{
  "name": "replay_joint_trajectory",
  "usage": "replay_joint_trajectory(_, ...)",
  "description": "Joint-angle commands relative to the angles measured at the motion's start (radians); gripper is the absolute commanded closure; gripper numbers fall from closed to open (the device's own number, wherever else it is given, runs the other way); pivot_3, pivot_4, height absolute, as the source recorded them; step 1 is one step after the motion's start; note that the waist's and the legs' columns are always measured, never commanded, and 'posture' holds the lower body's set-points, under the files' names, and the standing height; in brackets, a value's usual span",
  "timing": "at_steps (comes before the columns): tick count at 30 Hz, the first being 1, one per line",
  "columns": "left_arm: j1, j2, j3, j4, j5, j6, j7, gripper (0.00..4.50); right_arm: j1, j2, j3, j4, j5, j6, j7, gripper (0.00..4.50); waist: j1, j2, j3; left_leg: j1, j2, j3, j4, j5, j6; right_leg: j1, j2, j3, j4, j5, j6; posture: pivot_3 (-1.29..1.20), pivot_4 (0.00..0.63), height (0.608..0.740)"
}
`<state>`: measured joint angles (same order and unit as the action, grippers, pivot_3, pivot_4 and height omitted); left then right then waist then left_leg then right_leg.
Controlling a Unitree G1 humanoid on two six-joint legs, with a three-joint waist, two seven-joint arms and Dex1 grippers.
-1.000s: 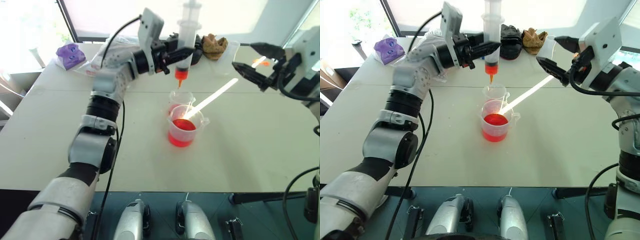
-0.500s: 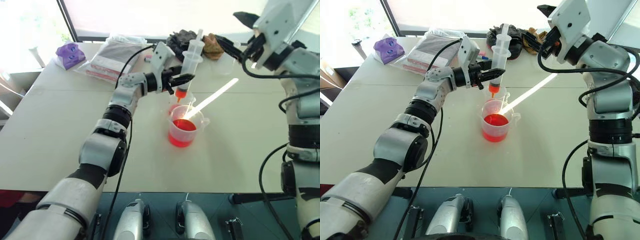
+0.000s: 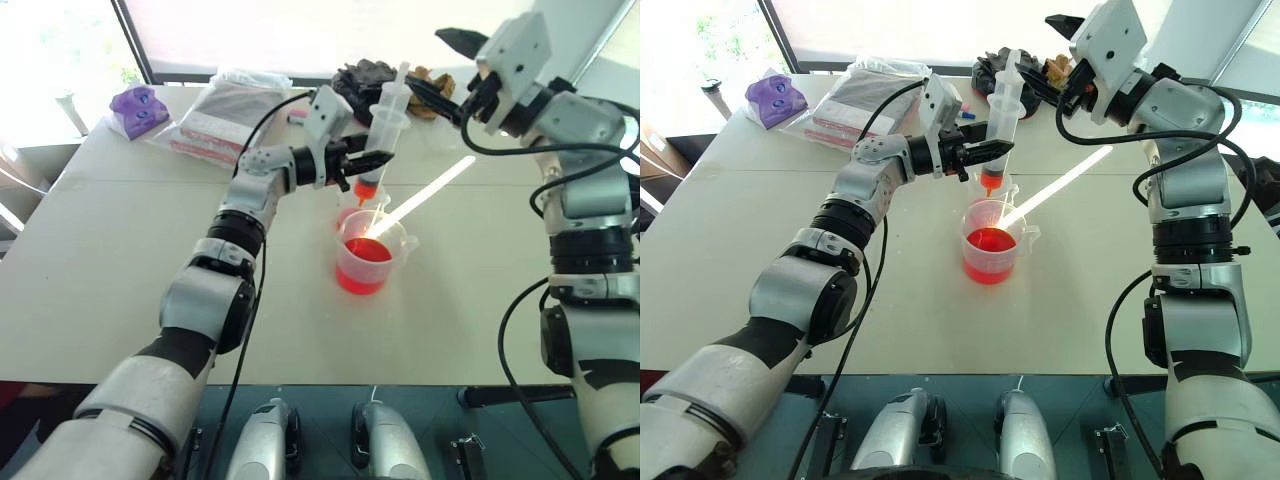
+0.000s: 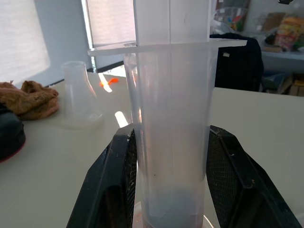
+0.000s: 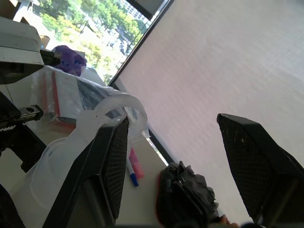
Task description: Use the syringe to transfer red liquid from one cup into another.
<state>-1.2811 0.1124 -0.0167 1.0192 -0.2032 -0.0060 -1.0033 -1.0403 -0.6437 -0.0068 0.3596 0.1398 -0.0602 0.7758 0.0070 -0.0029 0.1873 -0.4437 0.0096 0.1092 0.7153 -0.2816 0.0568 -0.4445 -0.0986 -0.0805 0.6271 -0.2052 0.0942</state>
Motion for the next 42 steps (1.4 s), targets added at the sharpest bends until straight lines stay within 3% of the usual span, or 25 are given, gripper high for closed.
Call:
replay_joint_trajectory(1, -0.026, -0.002, 0.009, -0.025, 0.004, -0.011, -0.009, 2.94, -0.045, 0.004, -0.01, 0.003, -0.003, -0.029, 0.012, 1.45, 0.0, 0.0, 0.0, 0.0, 0.0, 0.0, 0.0, 0.0, 0.0, 0.0, 0.0, 0.0, 0.0, 0.0, 0.0, 0.0, 0.15, 0.74)
replay_joint_trajectory(8, -0.024, 0.0, 0.005, -0.015, 0.019, -0.021, -0.011, 2.94, -0.058, 0.023, 0.0, 0.01, 0.004, -0.034, 0.053, 1.45, -0.002, 0.0, 0.0, 0.0, 0.0, 0.0, 0.0, 0.0, -0.001, 0.0, 0.0, 0.0, 0.0, 0.0, 0.0, 0.0, 0.15, 0.74)
replay_joint_trajectory(11, -0.025, -0.001, 0.003, -0.012, 0.027, -0.027, -0.008, 2.94, -0.053, 0.028, 0.007, 0.011, 0.001, -0.042, 0.078, 2.3, -0.003, 0.0, 0.0, 0.0, 0.0, 0.0, 0.0, 0.0, -0.001, 0.0, 0.0, 0.0, 0.0, 0.0, 0.0, 0.0, 0.15, 0.74)
replay_joint_trajectory(15, -0.027, -0.002, 0.007, -0.01, 0.029, -0.03, -0.004, 2.94, -0.044, 0.03, 0.015, 0.005, -0.007, -0.046, 0.099, 4.4, -0.003, 0.0, 0.0, 0.0, 0.0, 0.0, 0.0, 0.0, -0.001, 0.0, 0.0, 0.0, 0.001, 0.0, 0.0, 0.0, 0.15, 0.74)
replay_joint_trajectory(42, -0.103, 0.021, 0.127, -0.029, -0.054, 0.057, 0.044, 2.94, 0.037, 0.079, 0.04, -0.012, -0.021, -0.018, 0.101, 4.46, -0.004, 0.0, 0.0, 0.0, 0.0, 0.0, 0.0, 0.001, -0.002, 0.0, 0.0, 0.0, 0.001, 0.0, 0.0, 0.0, 0.15, 0.74)
